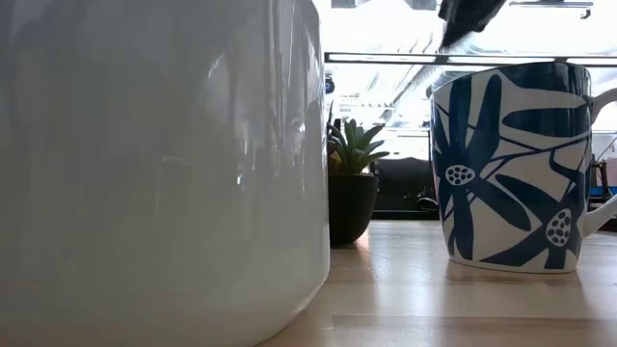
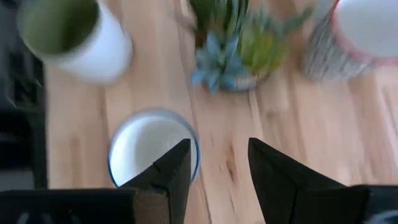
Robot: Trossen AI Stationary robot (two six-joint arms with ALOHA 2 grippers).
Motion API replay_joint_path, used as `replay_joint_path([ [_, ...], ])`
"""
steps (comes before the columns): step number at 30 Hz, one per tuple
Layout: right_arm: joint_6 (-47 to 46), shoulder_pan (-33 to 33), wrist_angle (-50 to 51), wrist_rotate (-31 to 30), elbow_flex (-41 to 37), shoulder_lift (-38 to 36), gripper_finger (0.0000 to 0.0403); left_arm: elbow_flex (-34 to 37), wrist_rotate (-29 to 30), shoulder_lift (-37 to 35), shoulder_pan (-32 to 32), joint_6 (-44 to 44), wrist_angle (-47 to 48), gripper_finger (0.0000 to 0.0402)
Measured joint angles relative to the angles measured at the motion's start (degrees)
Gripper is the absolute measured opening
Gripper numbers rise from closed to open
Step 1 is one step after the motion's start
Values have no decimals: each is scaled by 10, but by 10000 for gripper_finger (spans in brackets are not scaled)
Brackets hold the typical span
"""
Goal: Place coffee mugs
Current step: Move the blue patterned mug to the top center of the table
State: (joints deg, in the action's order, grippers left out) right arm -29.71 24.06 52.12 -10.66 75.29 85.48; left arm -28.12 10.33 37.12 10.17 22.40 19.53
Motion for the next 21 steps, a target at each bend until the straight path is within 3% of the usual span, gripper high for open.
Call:
replay_joint_path([
  [10, -60, 45, 26, -2, 18, 74, 138, 0, -53, 0, 0, 1, 0, 142],
  [21, -90, 32, 19, 1, 3, 108, 138, 0, -53, 0, 0, 1, 0, 142],
])
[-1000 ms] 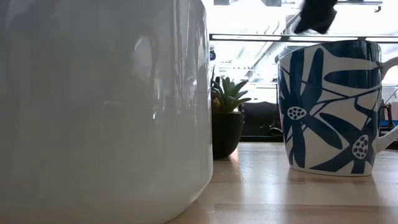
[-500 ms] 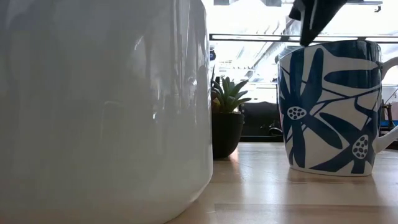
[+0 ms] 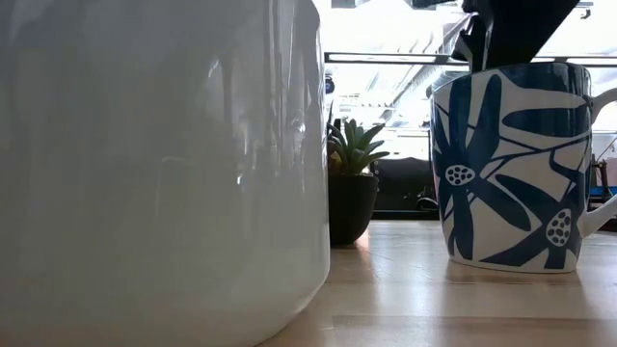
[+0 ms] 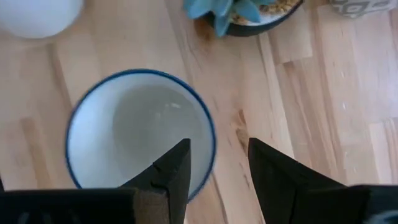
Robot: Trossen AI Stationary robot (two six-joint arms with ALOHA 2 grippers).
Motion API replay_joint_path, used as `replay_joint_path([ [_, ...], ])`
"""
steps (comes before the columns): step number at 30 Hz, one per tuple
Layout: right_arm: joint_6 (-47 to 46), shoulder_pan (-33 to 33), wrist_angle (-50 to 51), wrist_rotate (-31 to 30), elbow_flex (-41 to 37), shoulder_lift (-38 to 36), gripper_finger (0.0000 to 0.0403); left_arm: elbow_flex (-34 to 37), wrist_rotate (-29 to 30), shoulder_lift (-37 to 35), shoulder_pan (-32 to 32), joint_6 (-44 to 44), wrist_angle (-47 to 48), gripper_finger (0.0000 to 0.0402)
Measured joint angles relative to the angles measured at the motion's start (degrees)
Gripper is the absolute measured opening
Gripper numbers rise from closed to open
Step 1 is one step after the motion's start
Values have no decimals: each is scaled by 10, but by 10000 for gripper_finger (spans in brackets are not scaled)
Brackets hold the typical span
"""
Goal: Place coffee mugs
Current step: Move the blue patterned mug to the top center of the table
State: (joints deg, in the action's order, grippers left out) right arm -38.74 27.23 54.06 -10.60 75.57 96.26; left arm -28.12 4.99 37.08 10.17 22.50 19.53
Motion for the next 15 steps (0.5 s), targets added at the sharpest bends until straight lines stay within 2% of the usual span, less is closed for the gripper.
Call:
replay_joint_path([
  [15, -2, -8, -25, -14, 0, 52, 138, 0, 0, 0, 0, -1, 2, 142],
])
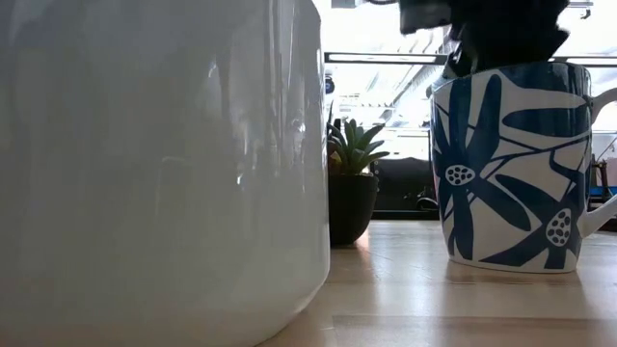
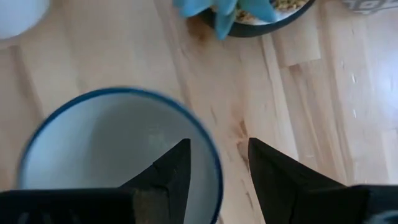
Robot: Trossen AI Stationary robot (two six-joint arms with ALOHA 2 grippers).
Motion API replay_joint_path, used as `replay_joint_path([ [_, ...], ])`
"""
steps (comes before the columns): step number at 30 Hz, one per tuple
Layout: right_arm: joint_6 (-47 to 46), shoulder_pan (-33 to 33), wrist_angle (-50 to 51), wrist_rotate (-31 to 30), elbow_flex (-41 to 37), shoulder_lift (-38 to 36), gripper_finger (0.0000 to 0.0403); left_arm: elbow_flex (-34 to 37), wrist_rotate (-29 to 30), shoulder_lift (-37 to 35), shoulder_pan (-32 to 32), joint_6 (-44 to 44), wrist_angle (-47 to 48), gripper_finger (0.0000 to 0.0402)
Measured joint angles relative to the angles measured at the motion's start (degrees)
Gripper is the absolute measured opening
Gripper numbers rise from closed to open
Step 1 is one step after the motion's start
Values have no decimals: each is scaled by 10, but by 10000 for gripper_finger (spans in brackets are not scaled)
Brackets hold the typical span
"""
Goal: Place coffee mugs
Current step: Move the blue patterned mug to the top center of the table
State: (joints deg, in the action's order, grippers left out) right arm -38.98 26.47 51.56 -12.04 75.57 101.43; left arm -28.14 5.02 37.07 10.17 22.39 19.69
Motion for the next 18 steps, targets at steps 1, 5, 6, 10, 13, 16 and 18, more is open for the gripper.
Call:
replay_joint_path([
  [1, 2, -2, -1, 0, 0, 5, 138, 0, 0, 0, 0, 0, 0, 142],
  [5, 0, -4, -2, 21, 0, 15, 138, 0, 0, 0, 0, 0, 0, 142],
  [6, 2, -5, -2, 25, 0, 16, 138, 0, 0, 0, 0, 0, 0, 142],
  [10, 7, -6, -2, 33, 0, 16, 138, 0, 0, 0, 0, 0, 0, 142],
  [13, 9, -6, -2, 35, 0, 16, 138, 0, 0, 0, 0, 0, 0, 142],
  [16, 9, -9, -2, 36, 0, 16, 138, 0, 0, 0, 0, 0, 0, 142],
  [18, 2, -12, -2, 40, 0, 16, 138, 0, 0, 0, 0, 0, 0, 142],
])
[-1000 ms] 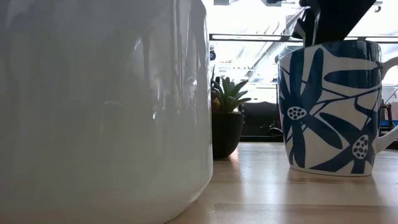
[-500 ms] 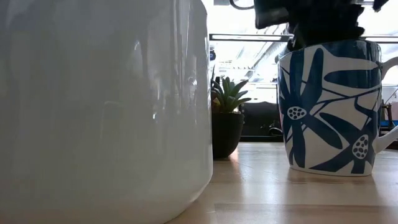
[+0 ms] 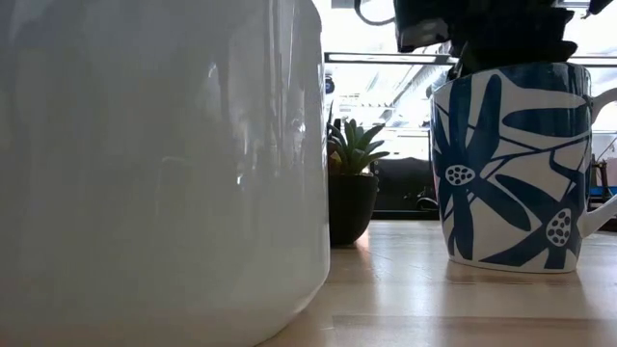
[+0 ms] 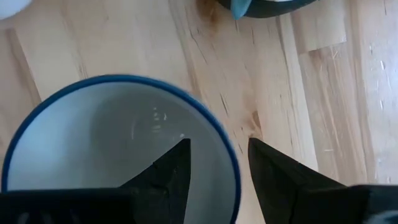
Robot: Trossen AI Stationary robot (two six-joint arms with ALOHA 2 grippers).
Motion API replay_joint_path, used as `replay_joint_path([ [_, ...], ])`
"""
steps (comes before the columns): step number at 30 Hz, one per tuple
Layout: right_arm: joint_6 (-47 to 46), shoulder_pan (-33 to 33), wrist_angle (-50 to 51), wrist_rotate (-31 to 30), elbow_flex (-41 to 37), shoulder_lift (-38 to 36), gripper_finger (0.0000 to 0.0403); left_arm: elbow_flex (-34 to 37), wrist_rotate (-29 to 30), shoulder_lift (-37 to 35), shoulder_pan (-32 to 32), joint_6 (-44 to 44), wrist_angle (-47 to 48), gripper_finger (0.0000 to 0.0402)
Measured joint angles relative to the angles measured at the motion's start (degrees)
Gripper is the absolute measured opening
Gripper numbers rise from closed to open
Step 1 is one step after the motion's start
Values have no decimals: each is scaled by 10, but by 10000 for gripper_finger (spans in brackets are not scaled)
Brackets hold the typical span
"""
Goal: Place coffee mugs
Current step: Move the blue patterned mug to the top center of the table
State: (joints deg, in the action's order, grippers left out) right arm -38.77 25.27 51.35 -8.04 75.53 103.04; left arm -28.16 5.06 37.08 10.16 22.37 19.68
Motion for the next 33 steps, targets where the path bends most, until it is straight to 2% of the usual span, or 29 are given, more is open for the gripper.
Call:
replay_joint_path([
  [14, -28, -24, 0, 25, 0, 0, 138, 0, 0, 0, 0, 0, 0, 142],
  [33, -37, -24, -18, 49, -1, 23, 138, 0, 0, 0, 0, 0, 0, 142],
])
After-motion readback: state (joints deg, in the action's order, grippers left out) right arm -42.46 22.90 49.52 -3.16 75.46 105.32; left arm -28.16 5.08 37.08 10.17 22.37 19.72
